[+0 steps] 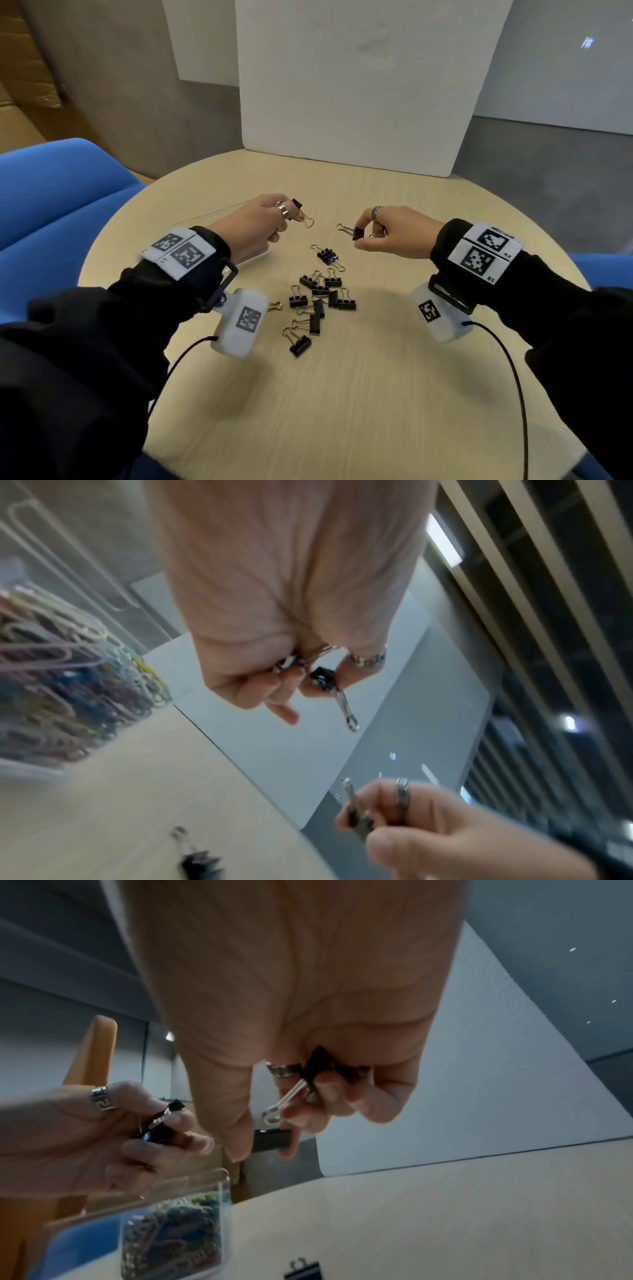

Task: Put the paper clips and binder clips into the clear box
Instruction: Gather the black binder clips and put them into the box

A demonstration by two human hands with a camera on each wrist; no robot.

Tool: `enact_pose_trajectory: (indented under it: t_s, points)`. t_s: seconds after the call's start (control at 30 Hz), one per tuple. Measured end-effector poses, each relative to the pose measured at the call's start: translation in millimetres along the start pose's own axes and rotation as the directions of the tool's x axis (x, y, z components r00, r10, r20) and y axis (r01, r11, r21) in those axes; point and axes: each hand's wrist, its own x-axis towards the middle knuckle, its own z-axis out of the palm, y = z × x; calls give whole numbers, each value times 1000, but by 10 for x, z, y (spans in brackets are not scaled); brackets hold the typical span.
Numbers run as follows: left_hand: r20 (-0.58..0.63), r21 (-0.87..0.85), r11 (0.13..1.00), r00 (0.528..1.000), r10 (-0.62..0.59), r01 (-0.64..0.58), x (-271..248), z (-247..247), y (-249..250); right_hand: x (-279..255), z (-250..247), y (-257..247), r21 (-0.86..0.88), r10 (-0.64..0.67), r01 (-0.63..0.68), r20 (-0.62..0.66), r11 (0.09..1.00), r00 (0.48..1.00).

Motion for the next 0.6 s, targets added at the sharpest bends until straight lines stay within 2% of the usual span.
enact_pose_trajectory:
  t_s: [0.07, 0.13, 0.23, 0.47, 0.6]
  points:
    - [1, -319, 947, 1000, -31, 30, -82, -2, 40, -83, -49, -95, 21, -24, 24, -22, 999, 999]
    - [33, -432, 900, 999, -43, 53, -159, 14, 68, -157, -91, -189, 43, -44, 46, -39, 998, 998]
    - [67, -522, 851, 997, -26, 57, -262, 28, 94, -254, -138, -310, 71, -72, 76, -65, 995, 995]
    - [7, -676, 736, 999, -43, 36, -373, 0, 16, -406, -172, -494, 57, -116, 118, -48, 991, 992]
    - [-7, -680, 732, 998, -65, 43, -403, 3, -21, -434, -189, -568, 37, -128, 130, -45, 991, 991]
